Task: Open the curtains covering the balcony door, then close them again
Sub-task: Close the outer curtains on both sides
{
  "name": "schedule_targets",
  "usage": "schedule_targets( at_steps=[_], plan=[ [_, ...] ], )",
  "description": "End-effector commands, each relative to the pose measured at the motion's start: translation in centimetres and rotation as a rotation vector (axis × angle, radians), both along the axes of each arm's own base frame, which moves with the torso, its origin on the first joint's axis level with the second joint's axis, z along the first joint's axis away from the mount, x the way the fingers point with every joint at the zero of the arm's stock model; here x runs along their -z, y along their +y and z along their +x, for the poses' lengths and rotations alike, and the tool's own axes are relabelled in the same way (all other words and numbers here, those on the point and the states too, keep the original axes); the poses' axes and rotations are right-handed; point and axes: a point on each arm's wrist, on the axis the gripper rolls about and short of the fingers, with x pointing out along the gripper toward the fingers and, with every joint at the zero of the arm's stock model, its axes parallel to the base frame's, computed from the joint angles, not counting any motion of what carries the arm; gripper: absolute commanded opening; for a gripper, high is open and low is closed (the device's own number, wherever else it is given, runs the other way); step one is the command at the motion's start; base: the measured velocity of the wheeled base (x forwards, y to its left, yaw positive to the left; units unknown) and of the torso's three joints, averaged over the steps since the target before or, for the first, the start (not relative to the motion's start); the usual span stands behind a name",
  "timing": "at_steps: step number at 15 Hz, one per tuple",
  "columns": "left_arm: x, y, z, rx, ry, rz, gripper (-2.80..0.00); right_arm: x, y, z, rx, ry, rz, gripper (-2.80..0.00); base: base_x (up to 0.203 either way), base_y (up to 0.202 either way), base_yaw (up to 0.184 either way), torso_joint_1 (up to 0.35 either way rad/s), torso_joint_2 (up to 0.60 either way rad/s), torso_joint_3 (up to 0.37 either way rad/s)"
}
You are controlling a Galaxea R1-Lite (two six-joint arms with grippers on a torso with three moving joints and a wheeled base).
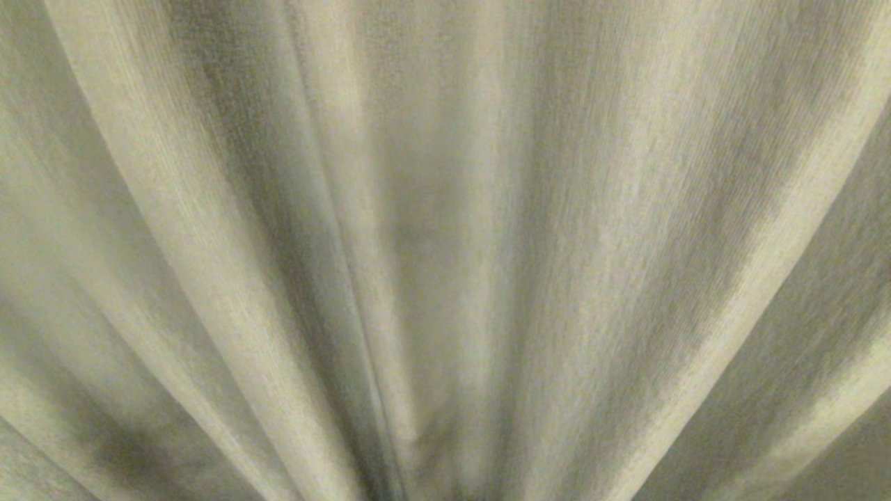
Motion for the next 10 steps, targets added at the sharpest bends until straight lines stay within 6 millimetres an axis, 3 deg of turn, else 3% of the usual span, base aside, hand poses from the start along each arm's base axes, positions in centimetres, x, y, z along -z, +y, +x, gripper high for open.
schedule_targets(
  at_steps=[1,10],
  plan=[
    [0.00,0.00,0.00,0.000,-0.001,0.000,-2.80,0.00,0.00,0.00,-0.001,0.000,-0.001,-2.80,0.000,0.000,0.000,0.000,0.00,0.000],
    [0.00,0.00,0.00,0.000,-0.001,0.000,-2.80,0.00,0.00,0.00,-0.001,0.000,-0.001,-2.80,0.000,0.000,0.000,0.000,0.00,0.000]
  ],
)
